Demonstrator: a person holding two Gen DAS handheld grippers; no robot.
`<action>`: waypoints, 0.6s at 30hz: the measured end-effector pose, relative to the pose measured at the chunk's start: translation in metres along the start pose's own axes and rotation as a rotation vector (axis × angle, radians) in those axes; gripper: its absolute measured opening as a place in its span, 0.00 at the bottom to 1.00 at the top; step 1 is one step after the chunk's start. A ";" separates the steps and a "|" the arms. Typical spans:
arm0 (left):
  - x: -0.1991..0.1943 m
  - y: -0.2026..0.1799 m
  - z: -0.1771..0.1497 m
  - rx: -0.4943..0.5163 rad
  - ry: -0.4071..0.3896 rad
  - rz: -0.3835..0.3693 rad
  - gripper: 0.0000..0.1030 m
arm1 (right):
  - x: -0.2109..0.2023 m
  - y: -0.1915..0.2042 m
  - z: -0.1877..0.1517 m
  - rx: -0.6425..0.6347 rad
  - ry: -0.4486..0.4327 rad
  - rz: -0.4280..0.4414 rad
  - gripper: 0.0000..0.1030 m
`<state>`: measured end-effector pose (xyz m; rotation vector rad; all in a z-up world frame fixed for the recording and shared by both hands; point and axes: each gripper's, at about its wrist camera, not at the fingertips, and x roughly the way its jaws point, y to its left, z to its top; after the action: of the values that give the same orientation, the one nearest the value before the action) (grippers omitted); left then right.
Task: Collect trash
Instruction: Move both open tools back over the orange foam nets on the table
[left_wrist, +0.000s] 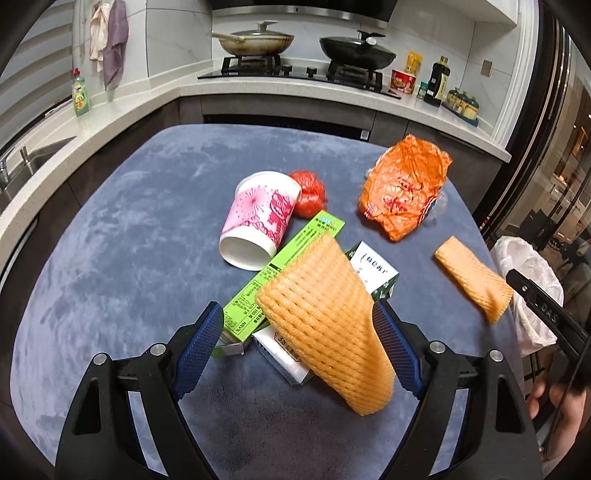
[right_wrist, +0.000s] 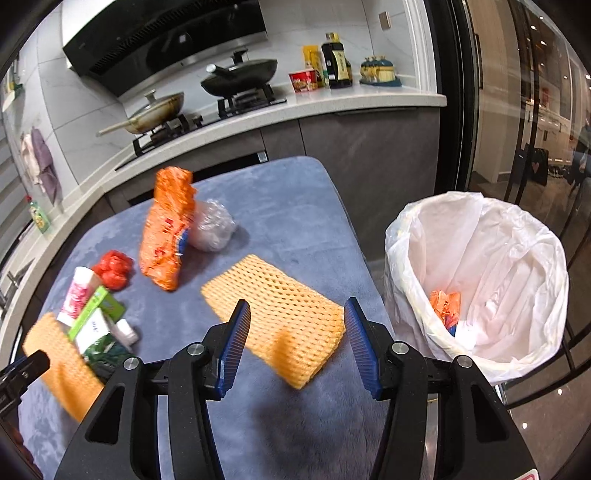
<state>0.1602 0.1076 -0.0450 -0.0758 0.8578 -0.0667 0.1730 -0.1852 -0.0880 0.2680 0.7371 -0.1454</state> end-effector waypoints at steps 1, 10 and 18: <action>0.002 0.000 0.000 0.001 0.004 -0.004 0.76 | 0.006 -0.001 0.000 0.000 0.008 -0.004 0.50; 0.011 -0.002 0.003 0.018 0.015 -0.011 0.46 | 0.041 -0.001 -0.003 -0.018 0.062 -0.028 0.50; 0.003 -0.010 0.007 0.047 -0.014 -0.033 0.22 | 0.051 0.000 -0.005 -0.022 0.075 -0.037 0.42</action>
<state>0.1672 0.0972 -0.0419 -0.0468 0.8410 -0.1171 0.2069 -0.1857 -0.1266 0.2399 0.8181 -0.1633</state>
